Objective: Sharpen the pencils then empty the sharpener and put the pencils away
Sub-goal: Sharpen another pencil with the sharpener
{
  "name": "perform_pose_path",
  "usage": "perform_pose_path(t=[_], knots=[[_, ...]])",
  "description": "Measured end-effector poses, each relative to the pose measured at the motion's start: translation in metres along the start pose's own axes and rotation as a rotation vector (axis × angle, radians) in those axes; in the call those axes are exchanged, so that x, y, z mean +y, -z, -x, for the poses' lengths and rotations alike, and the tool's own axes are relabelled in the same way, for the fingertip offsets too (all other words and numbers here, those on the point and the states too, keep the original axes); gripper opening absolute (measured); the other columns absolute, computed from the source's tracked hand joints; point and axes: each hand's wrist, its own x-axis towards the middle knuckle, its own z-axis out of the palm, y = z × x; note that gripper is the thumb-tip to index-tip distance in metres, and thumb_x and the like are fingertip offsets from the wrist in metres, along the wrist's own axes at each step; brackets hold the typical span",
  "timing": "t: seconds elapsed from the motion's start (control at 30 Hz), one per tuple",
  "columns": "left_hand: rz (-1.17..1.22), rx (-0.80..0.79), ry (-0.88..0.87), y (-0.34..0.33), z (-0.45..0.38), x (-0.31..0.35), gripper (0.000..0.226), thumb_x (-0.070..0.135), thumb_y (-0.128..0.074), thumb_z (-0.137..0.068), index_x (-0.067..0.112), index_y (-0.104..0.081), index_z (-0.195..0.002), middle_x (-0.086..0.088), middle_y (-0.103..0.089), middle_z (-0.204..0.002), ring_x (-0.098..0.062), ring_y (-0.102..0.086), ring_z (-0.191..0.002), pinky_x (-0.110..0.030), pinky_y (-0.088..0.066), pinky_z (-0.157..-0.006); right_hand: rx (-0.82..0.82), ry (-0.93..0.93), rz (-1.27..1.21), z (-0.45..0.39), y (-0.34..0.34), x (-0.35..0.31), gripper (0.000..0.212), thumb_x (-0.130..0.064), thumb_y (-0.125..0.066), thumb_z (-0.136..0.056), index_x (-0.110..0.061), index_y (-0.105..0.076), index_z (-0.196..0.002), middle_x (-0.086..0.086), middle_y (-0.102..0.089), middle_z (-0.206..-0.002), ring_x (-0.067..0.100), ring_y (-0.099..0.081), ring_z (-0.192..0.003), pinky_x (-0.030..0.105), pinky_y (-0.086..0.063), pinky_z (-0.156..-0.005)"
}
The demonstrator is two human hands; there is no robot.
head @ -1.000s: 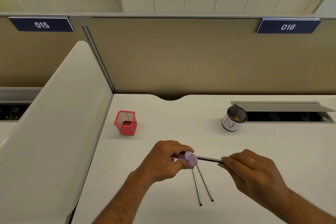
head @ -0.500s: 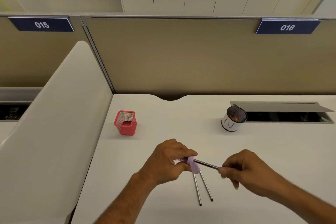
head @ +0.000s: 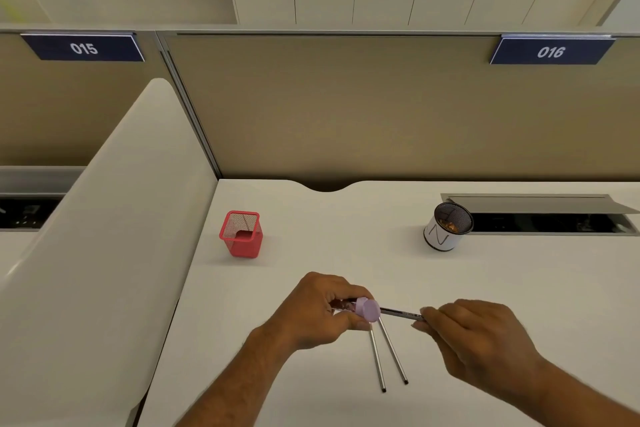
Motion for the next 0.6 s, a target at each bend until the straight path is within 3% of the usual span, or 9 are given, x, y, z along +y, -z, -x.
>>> perform_pose_path(t=[0.17,0.33,0.5,0.6], knots=[[-0.171,0.105,-0.143,-0.001,-0.002,-0.001,0.018,0.024,-0.080,-0.080,0.023,-0.077,-0.098,0.019,-0.071,-0.085,0.002,-0.056,-0.075,-0.010,-0.041,-0.071,-0.225,-0.351,-0.324,-0.008,0.009,-0.005,0.032,-0.034,-0.065,-0.086,-0.019,-0.059,-0.059,-0.004,-0.043,-0.044,0.016,-0.038,-0.040,0.025,-0.034,-0.039],[-0.275,0.204,-0.297,-0.001,-0.006,-0.003,0.018,0.020,-0.080,-0.077,0.021,-0.077,-0.095,0.013,-0.076,-0.088,-0.013,-0.061,-0.073,-0.038,-0.048,-0.071,-0.382,-0.696,-0.773,-0.016,0.012,-0.006,0.027,-0.026,-0.073,-0.085,-0.021,-0.071,-0.059,0.001,-0.063,-0.047,0.007,-0.047,-0.039,0.014,-0.035,-0.045],[-0.397,0.269,-0.394,-0.003,-0.008,-0.010,0.021,0.019,-0.077,-0.077,0.026,-0.076,-0.097,0.018,-0.074,-0.093,-0.010,-0.054,-0.076,-0.029,-0.036,-0.070,-0.491,-0.895,-1.058,-0.018,0.016,-0.007,0.028,-0.031,-0.072,-0.085,-0.012,-0.075,-0.065,0.004,-0.057,-0.044,0.012,-0.037,-0.040,0.019,-0.033,-0.045],[-0.415,0.320,-0.450,-0.004,-0.010,-0.013,0.015,0.023,-0.077,-0.082,0.026,-0.076,-0.096,0.020,-0.074,-0.094,-0.012,-0.054,-0.079,-0.036,-0.040,-0.071,-0.545,-1.024,-1.239,-0.021,0.018,-0.008,0.038,-0.038,-0.069,-0.079,-0.002,-0.073,-0.068,0.011,-0.052,-0.046,0.014,-0.026,-0.036,0.019,-0.022,-0.039]])
